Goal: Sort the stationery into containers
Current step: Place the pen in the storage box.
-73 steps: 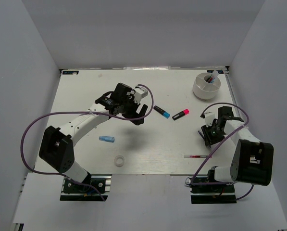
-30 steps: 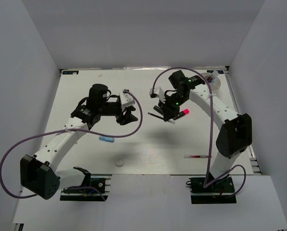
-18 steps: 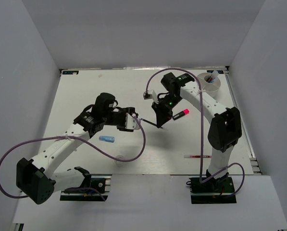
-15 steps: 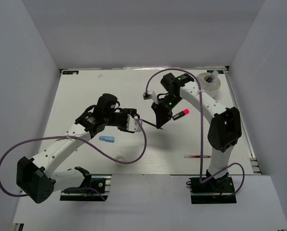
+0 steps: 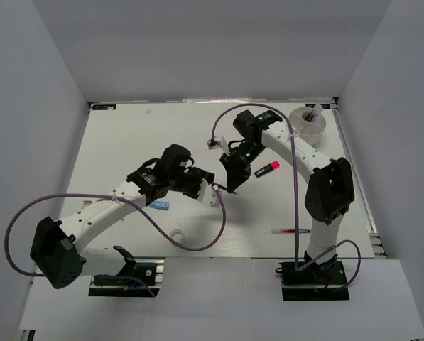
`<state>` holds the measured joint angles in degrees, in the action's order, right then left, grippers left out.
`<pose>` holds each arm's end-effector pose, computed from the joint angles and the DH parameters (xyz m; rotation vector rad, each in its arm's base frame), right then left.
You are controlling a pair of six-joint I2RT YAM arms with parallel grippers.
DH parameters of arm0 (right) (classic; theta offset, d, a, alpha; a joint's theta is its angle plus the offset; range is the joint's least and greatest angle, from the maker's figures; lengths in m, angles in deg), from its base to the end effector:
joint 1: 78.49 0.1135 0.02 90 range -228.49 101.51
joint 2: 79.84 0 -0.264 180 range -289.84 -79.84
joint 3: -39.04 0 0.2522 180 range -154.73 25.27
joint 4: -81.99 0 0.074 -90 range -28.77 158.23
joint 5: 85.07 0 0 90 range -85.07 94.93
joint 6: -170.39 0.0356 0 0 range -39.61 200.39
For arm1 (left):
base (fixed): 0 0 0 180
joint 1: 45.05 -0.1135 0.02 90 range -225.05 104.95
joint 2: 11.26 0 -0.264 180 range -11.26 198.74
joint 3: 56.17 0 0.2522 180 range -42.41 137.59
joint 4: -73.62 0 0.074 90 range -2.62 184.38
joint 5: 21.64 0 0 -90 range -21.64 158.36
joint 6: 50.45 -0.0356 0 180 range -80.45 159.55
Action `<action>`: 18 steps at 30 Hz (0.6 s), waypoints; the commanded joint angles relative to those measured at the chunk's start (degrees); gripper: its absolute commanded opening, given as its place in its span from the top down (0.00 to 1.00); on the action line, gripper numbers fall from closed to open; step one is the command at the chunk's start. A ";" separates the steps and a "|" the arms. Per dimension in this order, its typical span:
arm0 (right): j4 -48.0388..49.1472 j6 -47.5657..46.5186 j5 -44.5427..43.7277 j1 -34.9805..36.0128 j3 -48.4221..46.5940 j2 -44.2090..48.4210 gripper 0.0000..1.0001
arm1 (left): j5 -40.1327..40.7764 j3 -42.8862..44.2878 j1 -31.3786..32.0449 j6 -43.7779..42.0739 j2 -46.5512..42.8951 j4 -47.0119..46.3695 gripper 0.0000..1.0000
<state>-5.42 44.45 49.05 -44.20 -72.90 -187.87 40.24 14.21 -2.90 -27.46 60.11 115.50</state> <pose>0.2873 0.2259 0.2828 -1.6659 2.2568 1.1340 0.1853 -0.1903 0.2876 1.9513 1.0899 -0.3348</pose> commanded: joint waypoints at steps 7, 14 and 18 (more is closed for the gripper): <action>-1.59 0.61 1.76 0.70 -1.15 0.01 1.00 | 4.91 0.95 3.11 -0.67 1.31 -0.43 0.72; -1.50 0.61 0.27 0.26 -3.78 1.94 0.88 | 7.11 0.33 4.17 1.17 1.31 -1.40 0.96; -1.15 1.05 -2.36 -0.62 -6.06 3.52 0.67 | 7.55 -0.45 4.69 5.65 1.05 -3.33 1.00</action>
<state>-6.73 45.37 47.24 -44.12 -75.58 -187.82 47.56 14.21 1.21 -25.38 61.82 113.91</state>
